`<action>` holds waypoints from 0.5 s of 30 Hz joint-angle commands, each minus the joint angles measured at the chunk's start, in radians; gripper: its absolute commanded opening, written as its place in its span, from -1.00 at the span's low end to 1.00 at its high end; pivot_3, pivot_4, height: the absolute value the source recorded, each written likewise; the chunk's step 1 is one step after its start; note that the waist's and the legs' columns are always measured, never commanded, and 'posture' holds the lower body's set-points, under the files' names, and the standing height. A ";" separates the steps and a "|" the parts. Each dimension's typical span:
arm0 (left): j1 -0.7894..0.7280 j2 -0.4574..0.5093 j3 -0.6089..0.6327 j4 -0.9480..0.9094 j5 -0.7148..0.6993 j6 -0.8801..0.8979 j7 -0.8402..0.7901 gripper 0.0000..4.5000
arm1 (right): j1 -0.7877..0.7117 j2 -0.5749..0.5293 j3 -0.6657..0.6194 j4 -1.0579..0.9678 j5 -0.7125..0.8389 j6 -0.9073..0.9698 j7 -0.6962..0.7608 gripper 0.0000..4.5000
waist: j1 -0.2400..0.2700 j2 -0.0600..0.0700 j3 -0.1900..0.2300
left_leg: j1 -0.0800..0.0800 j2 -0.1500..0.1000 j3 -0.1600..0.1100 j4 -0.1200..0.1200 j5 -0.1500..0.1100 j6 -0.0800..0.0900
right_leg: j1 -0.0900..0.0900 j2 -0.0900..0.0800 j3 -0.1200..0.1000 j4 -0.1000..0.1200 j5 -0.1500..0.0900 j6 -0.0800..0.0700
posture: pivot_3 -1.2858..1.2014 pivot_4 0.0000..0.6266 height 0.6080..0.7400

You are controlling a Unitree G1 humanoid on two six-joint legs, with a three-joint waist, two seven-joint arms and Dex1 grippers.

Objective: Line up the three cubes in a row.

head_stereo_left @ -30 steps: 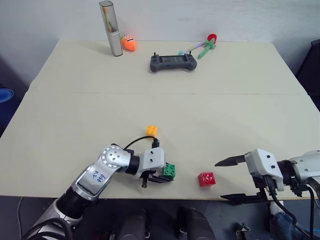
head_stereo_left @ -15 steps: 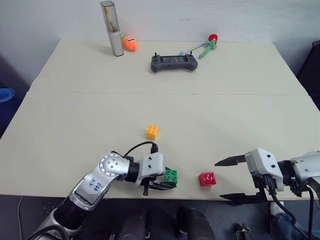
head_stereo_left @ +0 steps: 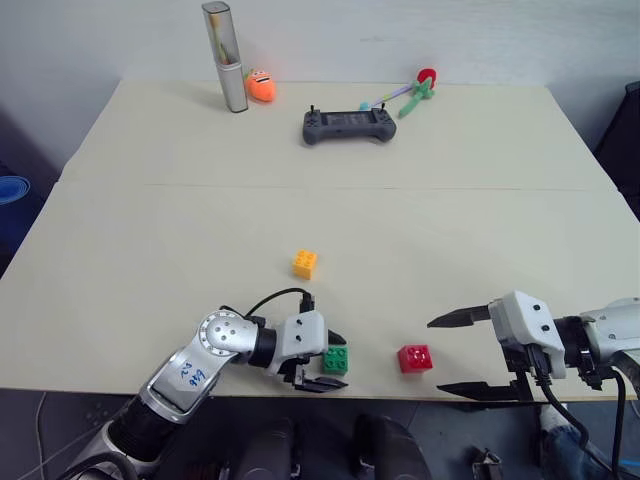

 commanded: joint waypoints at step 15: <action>0.306 0.345 0.587 -0.005 -0.221 -0.049 -0.154 0.99 | -0.154 0.045 -0.002 0.103 0.063 0.039 -0.024 1.00 | -0.003 0.001 0.001 | 0.000 0.002 0.000 -0.001 -0.001 -0.002 | -0.001 0.000 0.000 0.000 -0.001 -0.002 | 0.03 -0.52 1.00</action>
